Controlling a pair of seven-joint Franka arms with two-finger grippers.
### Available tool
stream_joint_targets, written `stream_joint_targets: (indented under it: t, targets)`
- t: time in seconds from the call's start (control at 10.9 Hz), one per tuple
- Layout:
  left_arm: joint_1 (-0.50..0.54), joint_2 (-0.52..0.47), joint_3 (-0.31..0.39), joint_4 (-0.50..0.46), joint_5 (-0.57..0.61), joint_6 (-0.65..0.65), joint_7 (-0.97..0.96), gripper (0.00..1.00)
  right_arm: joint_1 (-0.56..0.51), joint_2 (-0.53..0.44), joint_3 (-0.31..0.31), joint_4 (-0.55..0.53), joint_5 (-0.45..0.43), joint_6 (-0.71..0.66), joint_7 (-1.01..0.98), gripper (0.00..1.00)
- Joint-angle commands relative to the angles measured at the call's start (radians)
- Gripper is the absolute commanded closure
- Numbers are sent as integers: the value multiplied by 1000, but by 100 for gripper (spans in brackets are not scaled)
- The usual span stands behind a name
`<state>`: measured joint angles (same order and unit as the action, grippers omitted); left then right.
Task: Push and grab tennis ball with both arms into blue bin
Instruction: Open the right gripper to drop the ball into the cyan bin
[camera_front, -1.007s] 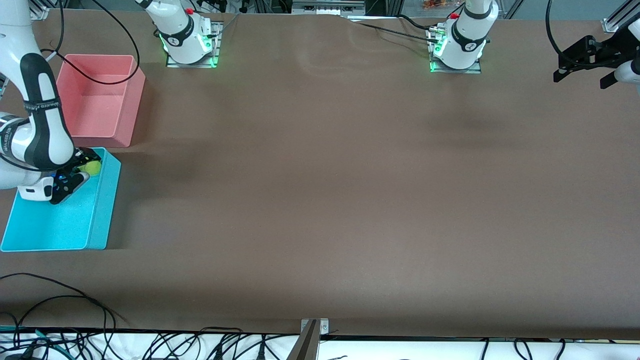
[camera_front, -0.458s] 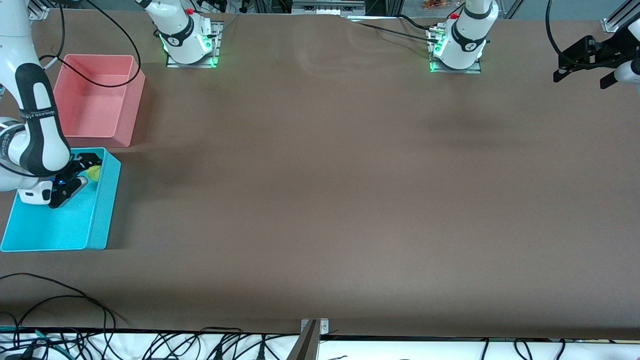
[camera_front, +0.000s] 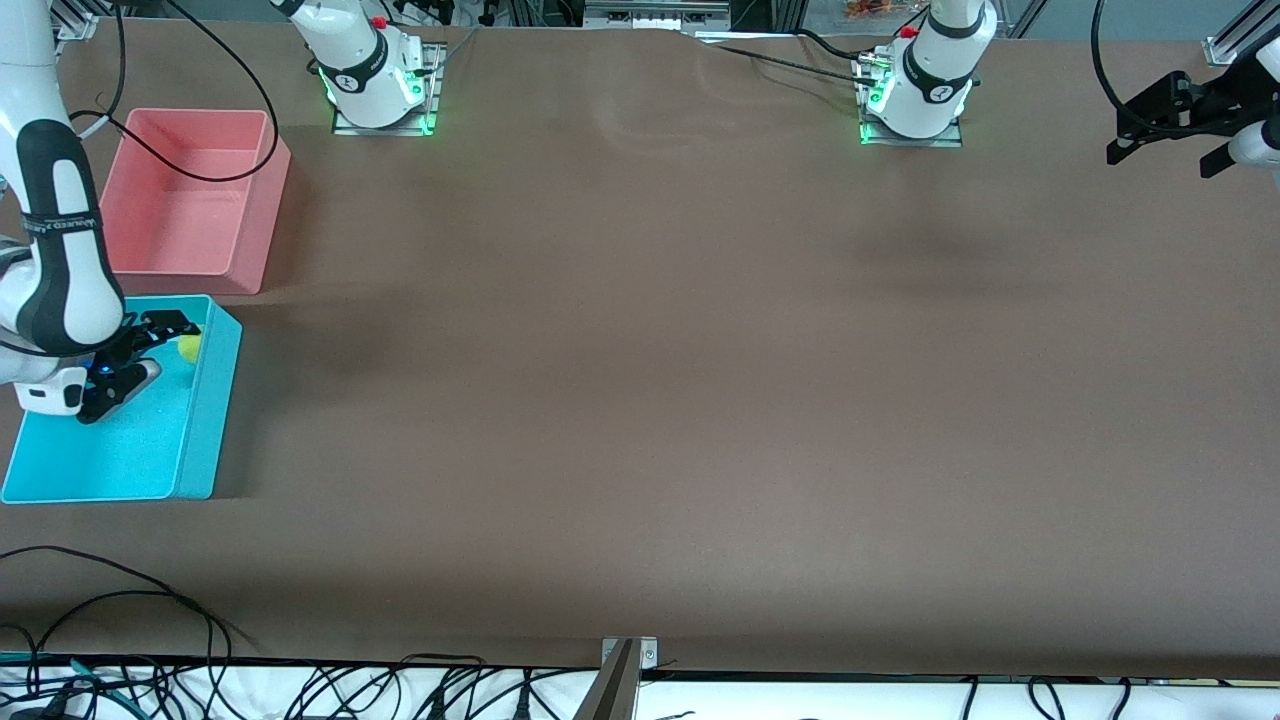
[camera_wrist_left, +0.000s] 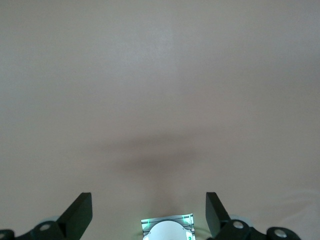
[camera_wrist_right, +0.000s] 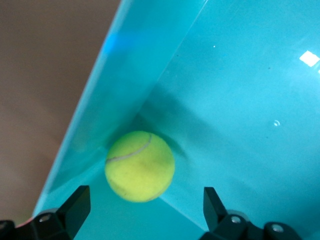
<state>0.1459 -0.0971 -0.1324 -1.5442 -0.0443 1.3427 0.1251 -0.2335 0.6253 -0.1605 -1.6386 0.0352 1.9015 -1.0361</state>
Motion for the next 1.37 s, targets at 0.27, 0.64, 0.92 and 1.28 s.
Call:
stream_joint_targets:
  t: [0.27,0.64,0.92,1.28]
  targets:
    - [-9,13,-18,29,17,-14,-15,0,51,-91,9,155,-29,-259,255,0]
    - [-9,13,-18,29,20,-14,-10,0,141,-226,10,155,-73,-329,541,0]
    - [-11,13,-21,29,23,-14,-10,0,203,-291,12,155,-87,-374,755,0]
    - [-9,14,-21,29,23,-13,-10,0,241,-384,32,146,-89,-413,939,0]
